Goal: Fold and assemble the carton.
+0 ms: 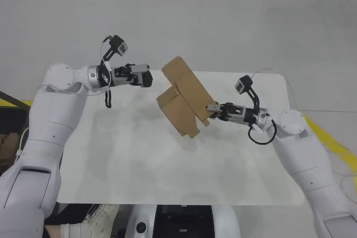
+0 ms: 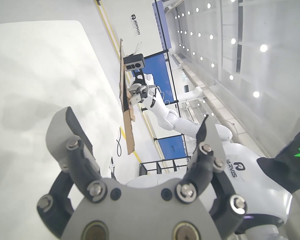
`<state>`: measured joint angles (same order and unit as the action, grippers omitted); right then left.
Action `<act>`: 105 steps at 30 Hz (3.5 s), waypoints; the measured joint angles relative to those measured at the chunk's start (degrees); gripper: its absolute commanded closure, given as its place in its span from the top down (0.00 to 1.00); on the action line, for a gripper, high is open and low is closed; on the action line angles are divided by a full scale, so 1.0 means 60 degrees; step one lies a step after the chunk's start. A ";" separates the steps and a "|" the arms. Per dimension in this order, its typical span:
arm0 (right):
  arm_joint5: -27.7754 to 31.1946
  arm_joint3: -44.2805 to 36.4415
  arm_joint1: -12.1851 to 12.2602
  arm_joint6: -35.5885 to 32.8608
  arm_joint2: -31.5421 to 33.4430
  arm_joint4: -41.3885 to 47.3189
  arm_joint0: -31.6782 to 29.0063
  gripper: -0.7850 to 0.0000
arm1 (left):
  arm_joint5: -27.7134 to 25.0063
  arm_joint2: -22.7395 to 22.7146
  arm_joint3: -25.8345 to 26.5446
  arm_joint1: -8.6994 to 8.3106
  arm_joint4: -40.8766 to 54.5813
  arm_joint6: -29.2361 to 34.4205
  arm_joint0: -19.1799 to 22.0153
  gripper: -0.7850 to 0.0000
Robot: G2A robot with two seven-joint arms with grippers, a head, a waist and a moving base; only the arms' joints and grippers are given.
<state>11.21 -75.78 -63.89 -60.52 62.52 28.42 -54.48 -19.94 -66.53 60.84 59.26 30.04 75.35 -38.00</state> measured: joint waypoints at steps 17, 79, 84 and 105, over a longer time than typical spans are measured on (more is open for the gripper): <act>-0.0717 -0.0768 0.0087 0.0533 0.0304 -0.0241 -0.0349 0.00 | 0.0070 -0.0096 0.0757 -0.0086 -0.0859 -0.0881 -0.0471 1.00; -0.3826 -0.2914 -0.0432 0.6061 0.0210 0.0365 -0.1662 1.00 | 0.1798 0.1527 0.0310 0.0822 0.0189 -0.2731 -0.0649 0.18; -0.3569 -0.2985 -0.0438 0.6034 0.0382 0.0427 -0.1802 1.00 | 0.1757 0.1402 0.0159 0.0835 0.0245 -0.2665 -0.0554 0.00; -0.1773 -0.1974 -0.0162 0.2314 0.1596 0.0049 -0.1858 1.00 | 0.1681 0.1059 -0.0634 0.0697 0.0226 0.1078 0.0273 0.00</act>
<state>0.57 -87.62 -64.87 -46.64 72.09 28.71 -65.63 -9.85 -60.18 57.03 63.45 31.40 81.82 -36.36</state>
